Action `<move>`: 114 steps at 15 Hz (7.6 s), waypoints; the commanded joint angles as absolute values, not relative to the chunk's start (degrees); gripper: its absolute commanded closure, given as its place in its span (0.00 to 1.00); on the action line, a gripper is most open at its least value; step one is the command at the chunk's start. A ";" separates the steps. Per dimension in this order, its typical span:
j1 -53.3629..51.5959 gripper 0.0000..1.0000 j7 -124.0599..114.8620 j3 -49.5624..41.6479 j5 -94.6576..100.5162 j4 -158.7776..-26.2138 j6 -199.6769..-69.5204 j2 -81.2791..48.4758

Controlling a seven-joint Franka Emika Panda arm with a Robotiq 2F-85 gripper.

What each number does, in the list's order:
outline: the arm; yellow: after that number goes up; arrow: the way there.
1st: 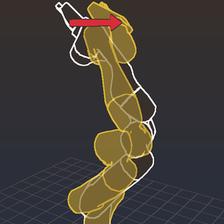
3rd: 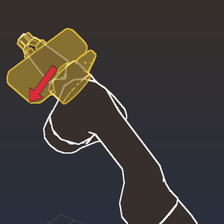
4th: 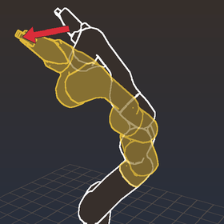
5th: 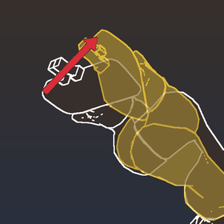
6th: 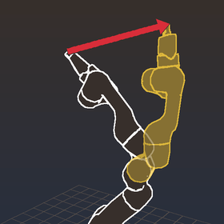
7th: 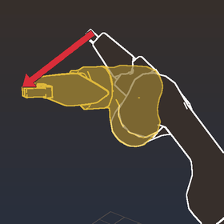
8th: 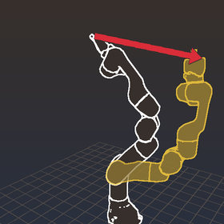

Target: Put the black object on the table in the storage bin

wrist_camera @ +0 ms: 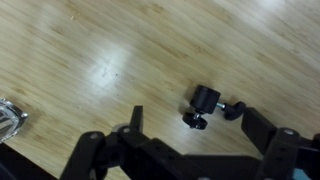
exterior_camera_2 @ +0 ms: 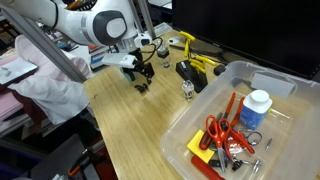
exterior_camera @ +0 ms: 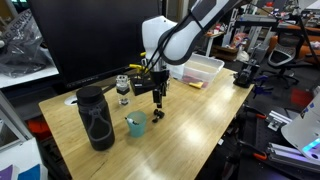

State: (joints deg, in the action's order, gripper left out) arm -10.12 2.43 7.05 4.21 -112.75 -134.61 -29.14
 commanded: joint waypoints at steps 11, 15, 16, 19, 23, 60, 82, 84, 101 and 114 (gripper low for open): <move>-11.33 0.00 0.39 6.98 4.35 -111.32 -142.86 -34.45; -12.16 0.00 -0.34 6.78 4.48 -110.67 -142.67 -35.57; -12.29 0.00 -0.57 6.72 4.49 -110.56 -142.61 -35.83; -12.20 0.00 -0.41 6.83 4.33 -110.54 -142.50 -36.31; -11.48 0.00 0.23 7.29 3.43 -110.31 -142.83 -37.63; -12.91 0.00 -11.29 5.58 -1.46 -119.90 -148.06 -28.76; -20.66 0.00 -36.26 -0.71 -2.88 -116.48 -152.00 -34.00; -21.33 0.00 -37.69 -1.87 -1.94 -116.42 -152.35 -34.23; -20.06 0.82 -37.79 -1.58 -2.70 -113.71 -151.95 -36.83; -23.02 0.92 -41.77 -3.66 1.25 -123.39 -154.97 -21.70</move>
State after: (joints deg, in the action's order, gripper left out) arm -21.19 -38.75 -1.76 -1.98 -118.00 -153.48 -27.68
